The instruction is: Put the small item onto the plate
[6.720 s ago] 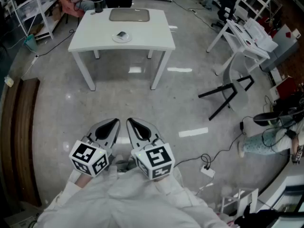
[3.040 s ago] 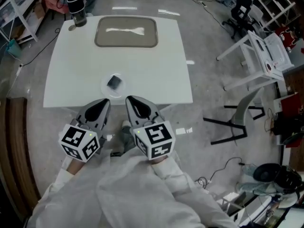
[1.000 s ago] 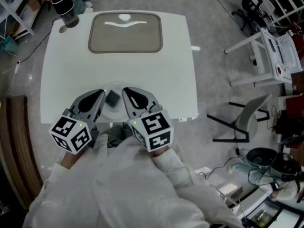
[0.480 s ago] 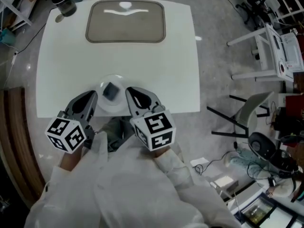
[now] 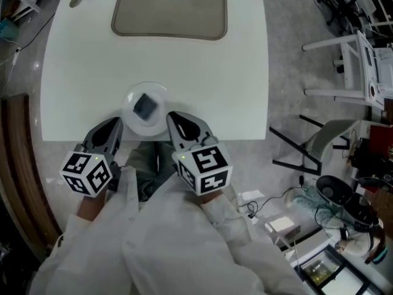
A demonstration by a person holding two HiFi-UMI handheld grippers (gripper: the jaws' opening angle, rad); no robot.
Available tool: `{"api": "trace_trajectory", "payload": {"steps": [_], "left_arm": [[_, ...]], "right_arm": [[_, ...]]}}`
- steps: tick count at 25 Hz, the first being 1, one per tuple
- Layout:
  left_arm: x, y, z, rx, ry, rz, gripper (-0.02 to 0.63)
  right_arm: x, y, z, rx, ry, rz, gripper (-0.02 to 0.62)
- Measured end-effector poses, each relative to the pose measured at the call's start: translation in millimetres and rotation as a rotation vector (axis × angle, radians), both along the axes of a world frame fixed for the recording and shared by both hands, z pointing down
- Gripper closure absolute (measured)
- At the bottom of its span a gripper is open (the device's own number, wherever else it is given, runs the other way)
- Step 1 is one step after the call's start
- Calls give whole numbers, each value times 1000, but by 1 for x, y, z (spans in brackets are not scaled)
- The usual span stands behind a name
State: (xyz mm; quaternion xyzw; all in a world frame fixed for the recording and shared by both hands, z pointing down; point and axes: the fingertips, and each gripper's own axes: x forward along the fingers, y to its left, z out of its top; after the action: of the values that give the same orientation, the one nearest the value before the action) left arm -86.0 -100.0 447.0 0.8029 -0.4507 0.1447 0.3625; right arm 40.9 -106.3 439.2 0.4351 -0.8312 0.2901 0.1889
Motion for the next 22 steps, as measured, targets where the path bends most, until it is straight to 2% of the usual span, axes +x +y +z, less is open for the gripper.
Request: {"api": "trace_trajectory", "payload": {"steps": [7, 14, 20, 22], "left_arm": [[-14, 14, 32, -84, 0, -63, 595], [-1, 26, 50, -207, 63, -72, 594], [-2, 25, 62, -263, 96, -85, 592], [-4, 31, 59, -282, 117, -95, 575]], "right_arm": [[-1, 13, 30, -66, 0, 32, 580], [13, 23, 48, -151, -23, 72, 578], [9, 26, 64, -197, -20, 70, 576], [3, 32, 63, -206, -21, 63, 556]]}}
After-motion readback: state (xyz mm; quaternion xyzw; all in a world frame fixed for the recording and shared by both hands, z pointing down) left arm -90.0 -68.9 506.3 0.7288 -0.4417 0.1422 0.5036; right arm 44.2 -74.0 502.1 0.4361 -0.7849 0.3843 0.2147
